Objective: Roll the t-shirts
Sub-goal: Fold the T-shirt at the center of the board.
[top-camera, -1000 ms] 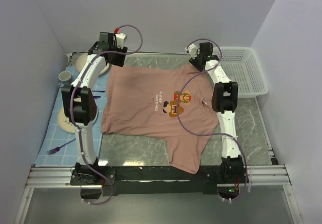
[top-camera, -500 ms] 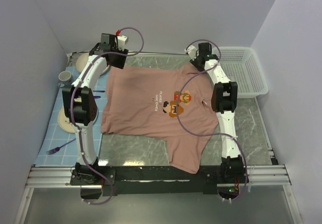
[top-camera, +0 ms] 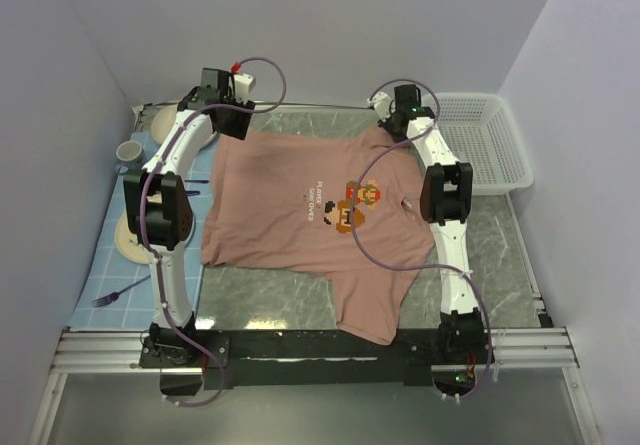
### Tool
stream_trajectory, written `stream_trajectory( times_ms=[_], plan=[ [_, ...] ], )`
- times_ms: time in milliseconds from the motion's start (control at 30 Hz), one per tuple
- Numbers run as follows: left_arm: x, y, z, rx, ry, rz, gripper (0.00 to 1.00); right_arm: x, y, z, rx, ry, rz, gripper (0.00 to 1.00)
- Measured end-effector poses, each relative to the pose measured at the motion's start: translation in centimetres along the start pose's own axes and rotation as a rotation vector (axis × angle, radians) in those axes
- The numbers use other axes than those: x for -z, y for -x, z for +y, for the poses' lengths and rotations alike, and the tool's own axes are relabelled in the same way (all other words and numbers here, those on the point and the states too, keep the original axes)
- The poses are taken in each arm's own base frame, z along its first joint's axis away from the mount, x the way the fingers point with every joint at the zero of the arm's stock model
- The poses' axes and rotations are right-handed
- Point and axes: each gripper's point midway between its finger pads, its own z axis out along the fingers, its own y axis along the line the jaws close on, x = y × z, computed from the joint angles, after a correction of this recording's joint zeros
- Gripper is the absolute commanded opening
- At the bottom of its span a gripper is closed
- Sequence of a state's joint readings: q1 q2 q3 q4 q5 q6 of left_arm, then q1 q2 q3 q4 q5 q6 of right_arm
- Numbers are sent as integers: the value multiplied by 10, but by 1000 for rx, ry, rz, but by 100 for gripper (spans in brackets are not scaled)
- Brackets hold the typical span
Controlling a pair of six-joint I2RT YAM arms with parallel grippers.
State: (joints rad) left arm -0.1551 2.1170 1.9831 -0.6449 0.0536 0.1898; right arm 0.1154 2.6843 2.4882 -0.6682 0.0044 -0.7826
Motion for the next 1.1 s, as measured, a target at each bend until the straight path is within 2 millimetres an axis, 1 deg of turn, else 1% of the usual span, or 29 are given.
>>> stream_trajectory(
  times_ms=[33,100,133,167,200,267,333,367,400,433,467,500,533,567,600,667,800,933,1033,1100],
  plan=[
    [0,-1,0,0,0,1,61,0,0,1,1,4,-1,27],
    [-1,-3,0,0,-1,6,61,0,0,2,4,11,-3,20],
    [-1,-4,-1,0,-1,10,61,1,1,3,6,19,-4,15],
    [-1,-6,-1,0,-3,16,61,2,0,5,9,32,-3,7],
    [-2,-8,-1,1,-3,20,61,2,-1,6,13,42,-3,3],
    [-2,-11,-2,1,-4,29,61,2,-1,10,24,63,-7,0],
    [-2,-12,-2,2,-5,31,61,4,1,11,29,71,-19,0],
    [-2,-12,-2,4,-8,30,61,5,0,14,27,79,-29,2],
    [-2,-12,-3,7,-12,29,61,8,-2,17,20,90,-33,9],
    [-3,-12,-3,11,-16,31,61,11,-2,20,17,96,-39,19],
    [-4,-10,-2,16,-16,29,60,13,-4,23,12,100,-41,40],
    [-6,-6,-1,19,-14,21,59,15,-4,26,6,99,-41,50],
    [-11,1,1,24,-12,8,59,15,-2,25,0,84,-45,66],
    [-15,5,2,26,-11,-3,56,17,3,21,-7,60,-60,100],
    [-21,9,3,31,-9,-11,56,18,8,19,-22,44,-70,100],
    [-33,10,5,36,-2,-15,55,20,17,14,-37,14,-91,100],
    [-64,-5,10,43,21,20,52,27,29,6,-85,-37,-125,100],
    [-98,-26,21,41,67,64,52,43,37,0,-130,-66,-150,100],
    [-114,-35,32,34,110,83,54,59,43,-6,-166,-83,-170,100],
    [-122,-36,44,29,151,77,58,69,50,-12,-191,-95,-189,100]
  ],
)
